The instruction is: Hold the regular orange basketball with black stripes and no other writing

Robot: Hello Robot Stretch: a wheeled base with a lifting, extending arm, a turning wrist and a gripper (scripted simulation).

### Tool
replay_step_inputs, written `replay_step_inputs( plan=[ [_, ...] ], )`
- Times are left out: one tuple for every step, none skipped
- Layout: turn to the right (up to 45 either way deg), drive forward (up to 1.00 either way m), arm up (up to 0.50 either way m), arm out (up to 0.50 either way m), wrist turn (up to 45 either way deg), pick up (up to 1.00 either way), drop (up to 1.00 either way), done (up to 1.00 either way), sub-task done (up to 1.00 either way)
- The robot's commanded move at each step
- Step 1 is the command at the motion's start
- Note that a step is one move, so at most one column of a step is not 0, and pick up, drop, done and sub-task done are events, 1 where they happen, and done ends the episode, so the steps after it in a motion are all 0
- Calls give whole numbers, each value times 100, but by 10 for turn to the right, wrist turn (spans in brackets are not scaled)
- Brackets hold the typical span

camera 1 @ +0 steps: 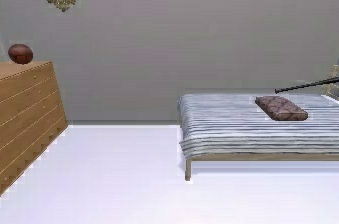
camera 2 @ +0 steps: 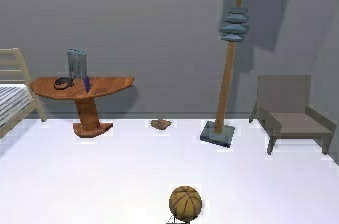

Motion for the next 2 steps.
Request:
replay_step_inputs(
  plan=[
    [0,0,10,0,0,0,0,0,0],
    [0,0,0,0,0,0,0,100,0]
  ],
)
